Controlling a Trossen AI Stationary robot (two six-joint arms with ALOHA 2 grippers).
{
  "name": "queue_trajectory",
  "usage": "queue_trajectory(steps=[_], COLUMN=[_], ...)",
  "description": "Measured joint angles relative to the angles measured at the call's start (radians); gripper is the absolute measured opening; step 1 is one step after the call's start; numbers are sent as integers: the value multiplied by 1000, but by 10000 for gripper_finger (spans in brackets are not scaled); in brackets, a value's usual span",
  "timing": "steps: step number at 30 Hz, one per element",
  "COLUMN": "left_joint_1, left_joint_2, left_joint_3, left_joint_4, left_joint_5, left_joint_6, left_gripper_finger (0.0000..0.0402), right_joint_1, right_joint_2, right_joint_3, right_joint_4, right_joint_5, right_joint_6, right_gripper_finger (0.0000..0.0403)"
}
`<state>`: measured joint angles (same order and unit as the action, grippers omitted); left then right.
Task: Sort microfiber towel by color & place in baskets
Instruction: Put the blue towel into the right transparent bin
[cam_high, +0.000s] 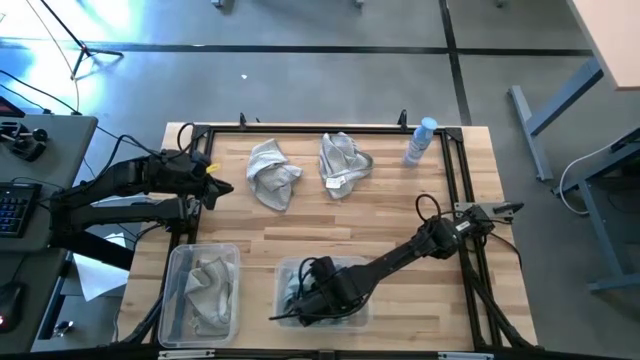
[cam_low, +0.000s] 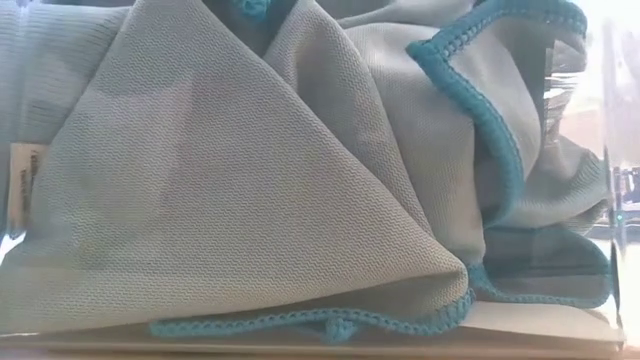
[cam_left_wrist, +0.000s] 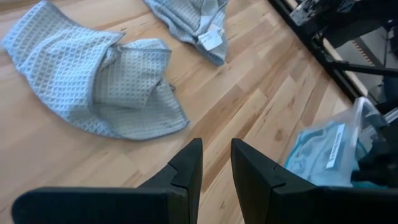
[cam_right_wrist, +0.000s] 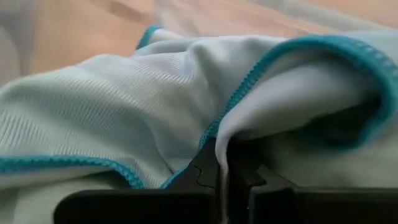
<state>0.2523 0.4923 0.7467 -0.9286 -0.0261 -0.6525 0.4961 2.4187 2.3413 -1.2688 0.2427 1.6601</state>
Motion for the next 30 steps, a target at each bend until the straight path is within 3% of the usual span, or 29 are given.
queue_trajectory(steps=[9, 15, 19, 23, 30], left_joint_1=[0, 0, 0, 0, 0], left_joint_2=[0, 0, 0, 0, 0], left_joint_3=[0, 0, 0, 0, 0], left_joint_4=[-10, -8, -9, -9, -9], left_joint_5=[-21, -39, -39, -36, -31], left_joint_6=[15, 110, 165, 205, 220], left_gripper_finger=[70, 70, 70, 70, 70], right_joint_1=[-1, -20, -31, -38, -31], right_joint_2=[55, 114, 116, 113, 88], right_joint_3=[0, 2, 2, 13, 14], right_joint_4=[68, 113, 136, 127, 143], right_joint_5=[-67, -146, -133, -112, -98], right_joint_6=[214, 229, 240, 251, 305], right_gripper_finger=[0, 0, 5, 31, 114])
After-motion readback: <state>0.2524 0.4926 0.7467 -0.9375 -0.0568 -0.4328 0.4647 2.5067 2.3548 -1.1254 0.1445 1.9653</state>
